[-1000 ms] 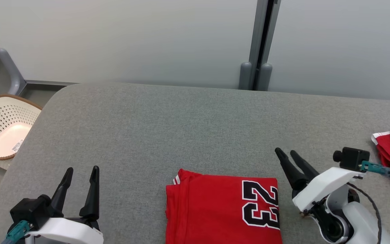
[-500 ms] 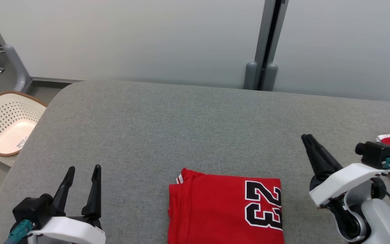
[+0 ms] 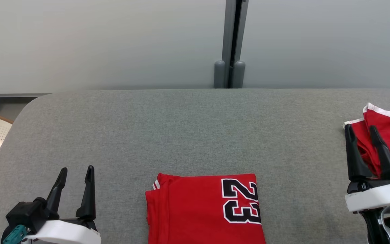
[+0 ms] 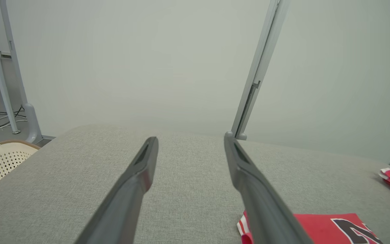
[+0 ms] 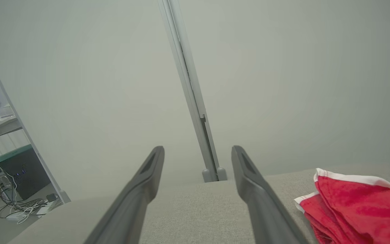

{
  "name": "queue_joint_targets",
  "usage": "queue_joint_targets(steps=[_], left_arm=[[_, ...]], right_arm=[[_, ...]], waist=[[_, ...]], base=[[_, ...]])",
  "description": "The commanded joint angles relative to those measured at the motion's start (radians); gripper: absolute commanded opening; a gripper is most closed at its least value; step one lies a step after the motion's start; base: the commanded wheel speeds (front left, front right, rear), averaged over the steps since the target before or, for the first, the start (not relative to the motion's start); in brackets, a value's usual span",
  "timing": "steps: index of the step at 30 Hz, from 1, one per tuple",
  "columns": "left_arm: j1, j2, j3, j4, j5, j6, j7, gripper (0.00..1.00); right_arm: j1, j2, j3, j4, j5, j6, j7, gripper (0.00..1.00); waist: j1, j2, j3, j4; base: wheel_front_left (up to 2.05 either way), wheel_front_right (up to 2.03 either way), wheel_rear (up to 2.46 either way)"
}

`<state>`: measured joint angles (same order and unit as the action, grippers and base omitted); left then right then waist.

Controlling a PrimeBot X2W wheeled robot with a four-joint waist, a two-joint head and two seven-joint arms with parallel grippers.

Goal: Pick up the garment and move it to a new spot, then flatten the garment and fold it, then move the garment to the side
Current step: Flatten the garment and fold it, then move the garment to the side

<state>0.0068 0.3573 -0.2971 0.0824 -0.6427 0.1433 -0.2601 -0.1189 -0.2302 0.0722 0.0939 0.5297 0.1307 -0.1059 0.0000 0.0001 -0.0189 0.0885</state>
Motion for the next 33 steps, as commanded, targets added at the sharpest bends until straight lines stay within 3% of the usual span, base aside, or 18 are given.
queue_joint_targets(steps=[1,11,21,26,33], left_arm=[[0.004,-0.001,0.011,-0.003,0.016,0.008,-0.004,1.00],[0.034,-0.029,0.067,-0.019,0.080,0.005,-0.005,1.00],[0.048,-0.059,0.093,-0.014,0.125,-0.017,-0.005,1.00],[0.048,-0.065,0.094,-0.009,0.137,-0.025,-0.005,1.00],[0.020,-0.069,0.070,0.003,0.147,-0.032,0.000,1.00]], right_arm=[[0.021,0.006,-0.016,0.001,-0.021,0.000,-0.018,1.00],[0.075,0.040,-0.028,0.057,-0.118,0.000,-0.037,1.00],[0.059,0.044,0.009,0.072,-0.104,0.000,0.000,1.00],[0.032,0.063,0.086,0.121,-0.050,0.000,0.122,1.00],[-0.059,0.105,0.154,0.259,0.012,0.000,0.346,1.00]], waist=[[0.0000,-0.0001,0.001,-0.017],[0.0000,-0.0001,0.003,-0.064],[0.0000,-0.0001,-0.005,-0.075],[0.0000,-0.0001,0.001,-0.049],[0.0000,-0.0001,0.010,0.039]], base=[[0.00,0.00,0.00],[0.00,0.00,0.00],[0.00,0.00,0.00],[0.00,0.00,0.00],[0.00,0.00,0.00]])
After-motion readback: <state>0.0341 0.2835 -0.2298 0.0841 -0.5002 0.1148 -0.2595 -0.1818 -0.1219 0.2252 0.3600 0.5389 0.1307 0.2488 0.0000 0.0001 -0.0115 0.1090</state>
